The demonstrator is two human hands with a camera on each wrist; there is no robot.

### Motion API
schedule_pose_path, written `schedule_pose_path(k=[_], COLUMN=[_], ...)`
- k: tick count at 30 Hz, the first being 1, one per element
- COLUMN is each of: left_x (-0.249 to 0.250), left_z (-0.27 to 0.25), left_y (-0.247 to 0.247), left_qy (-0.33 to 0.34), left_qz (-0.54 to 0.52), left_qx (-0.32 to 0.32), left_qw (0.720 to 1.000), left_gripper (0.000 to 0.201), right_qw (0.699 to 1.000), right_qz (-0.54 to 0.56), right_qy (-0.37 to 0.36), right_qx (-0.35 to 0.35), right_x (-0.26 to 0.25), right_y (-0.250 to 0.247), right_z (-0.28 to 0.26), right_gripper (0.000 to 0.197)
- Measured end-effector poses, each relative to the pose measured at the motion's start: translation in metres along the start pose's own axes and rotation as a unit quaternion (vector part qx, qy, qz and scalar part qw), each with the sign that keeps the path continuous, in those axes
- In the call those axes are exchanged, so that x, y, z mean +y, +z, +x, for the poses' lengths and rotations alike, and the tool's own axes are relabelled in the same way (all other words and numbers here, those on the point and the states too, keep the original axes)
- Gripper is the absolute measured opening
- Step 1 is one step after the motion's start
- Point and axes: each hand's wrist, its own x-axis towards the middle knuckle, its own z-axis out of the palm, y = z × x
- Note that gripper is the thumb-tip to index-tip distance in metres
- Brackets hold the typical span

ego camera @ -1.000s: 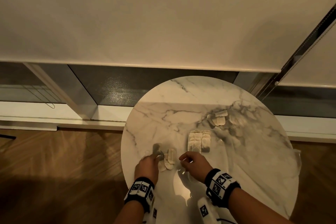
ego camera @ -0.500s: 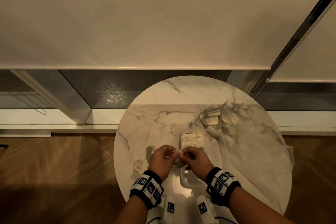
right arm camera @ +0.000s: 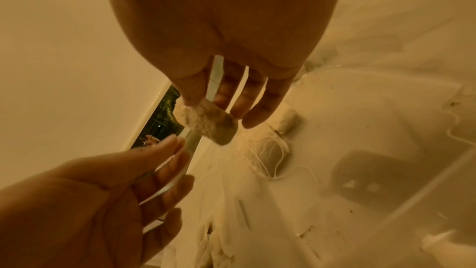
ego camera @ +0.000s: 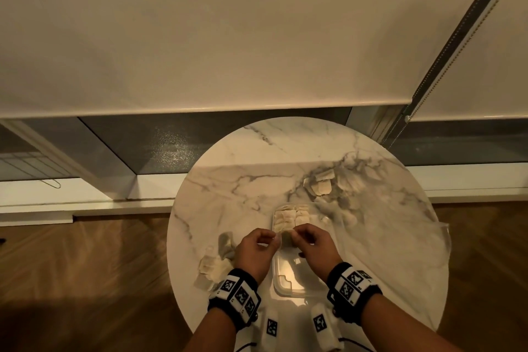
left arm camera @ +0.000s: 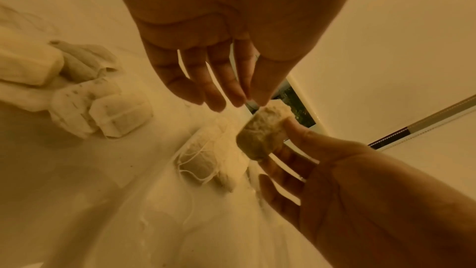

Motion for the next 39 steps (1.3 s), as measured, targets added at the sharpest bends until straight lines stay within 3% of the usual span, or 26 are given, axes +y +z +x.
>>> schedule_pose_path(k=[6,12,18,29,39], left_x=[-0.018,-0.031,-0.032,-0.028,-0.029], left_z=[-0.003,-0.006,-0.008,-0.009,-0.007], left_y=[0.004,0.014,0.020,0.023,0.027], left_qy=[-0.033,-0.076,-0.081,-0.096,-0.103], left_qz=[0.124,0.148,0.146,0.140,0.131], left_qx=[0.003,-0.021,-0.018,-0.013,0.005], left_qw=[0.992,0.986,0.986,0.985,0.986], left_gripper=[0.034,0.035,0.033,0.031,0.031], right_qw=[0.994,0.980,0.963,0.962,0.961], right_qz=[-0.058,-0.158,-0.237,-0.211,-0.199], right_qy=[0.008,0.113,0.124,0.153,0.175], right_qx=[0.088,0.034,0.042,0.084,0.080], right_x=[0.020,0.037,0.046,0.044,0.045], right_y=[-0.025,-0.036,-0.034,-0.027,-0.027], right_z=[0.015,0.025,0.038,0.066,0.077], right_gripper=[0.005,0.011,0.017,0.006,0.011])
